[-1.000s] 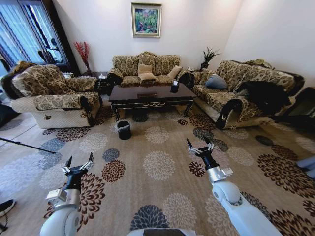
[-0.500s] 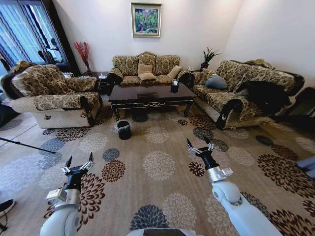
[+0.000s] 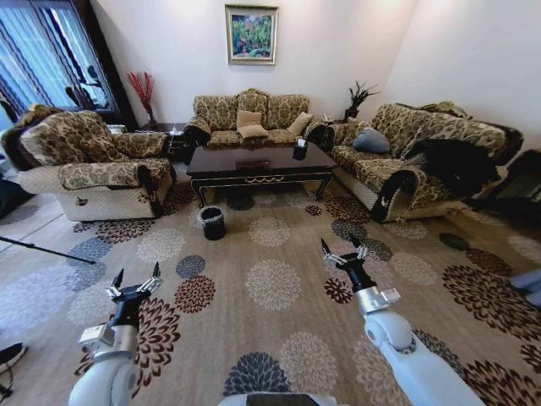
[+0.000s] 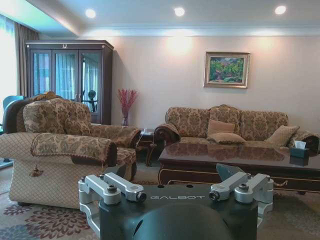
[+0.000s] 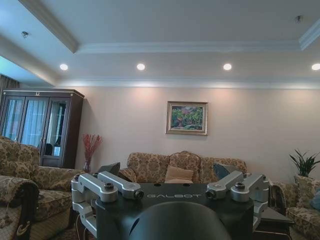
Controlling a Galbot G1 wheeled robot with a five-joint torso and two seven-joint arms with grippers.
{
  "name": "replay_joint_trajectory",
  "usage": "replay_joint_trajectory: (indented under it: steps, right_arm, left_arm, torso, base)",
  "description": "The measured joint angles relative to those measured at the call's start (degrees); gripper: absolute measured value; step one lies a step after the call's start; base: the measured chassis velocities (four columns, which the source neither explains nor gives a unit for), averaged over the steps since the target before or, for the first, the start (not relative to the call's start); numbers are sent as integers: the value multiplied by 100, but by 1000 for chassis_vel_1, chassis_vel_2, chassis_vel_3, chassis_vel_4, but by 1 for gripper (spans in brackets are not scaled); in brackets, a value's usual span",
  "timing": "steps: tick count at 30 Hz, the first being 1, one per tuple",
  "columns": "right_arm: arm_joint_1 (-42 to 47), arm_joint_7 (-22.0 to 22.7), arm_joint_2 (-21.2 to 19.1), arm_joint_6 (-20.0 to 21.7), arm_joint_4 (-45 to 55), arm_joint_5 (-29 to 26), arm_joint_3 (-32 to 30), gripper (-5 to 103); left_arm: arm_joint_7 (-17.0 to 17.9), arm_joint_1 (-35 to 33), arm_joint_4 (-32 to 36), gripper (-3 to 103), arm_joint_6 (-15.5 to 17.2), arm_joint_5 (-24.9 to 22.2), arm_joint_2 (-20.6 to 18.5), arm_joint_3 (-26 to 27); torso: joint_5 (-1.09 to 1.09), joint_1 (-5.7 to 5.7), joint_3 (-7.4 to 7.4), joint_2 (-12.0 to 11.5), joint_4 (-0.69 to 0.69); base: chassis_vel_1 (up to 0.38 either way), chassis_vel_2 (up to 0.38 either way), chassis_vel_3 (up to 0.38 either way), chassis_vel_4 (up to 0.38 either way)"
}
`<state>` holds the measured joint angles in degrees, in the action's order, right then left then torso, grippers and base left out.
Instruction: Move to the front of the table and pick up the trash from the floor, then place it into the trash bin.
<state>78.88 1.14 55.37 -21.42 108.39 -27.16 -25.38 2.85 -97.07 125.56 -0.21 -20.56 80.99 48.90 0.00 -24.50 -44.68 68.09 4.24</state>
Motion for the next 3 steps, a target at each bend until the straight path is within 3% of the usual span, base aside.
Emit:
replay_joint_trajectory:
  steps: [3]
  right_arm:
    - [0,0,0,0,0,0,0,100]
  left_arm:
    - [0,0,0,100,0,0,0,0]
  torso:
    - [0,0,0,-1,0]
  base:
    - [0,0,0,0]
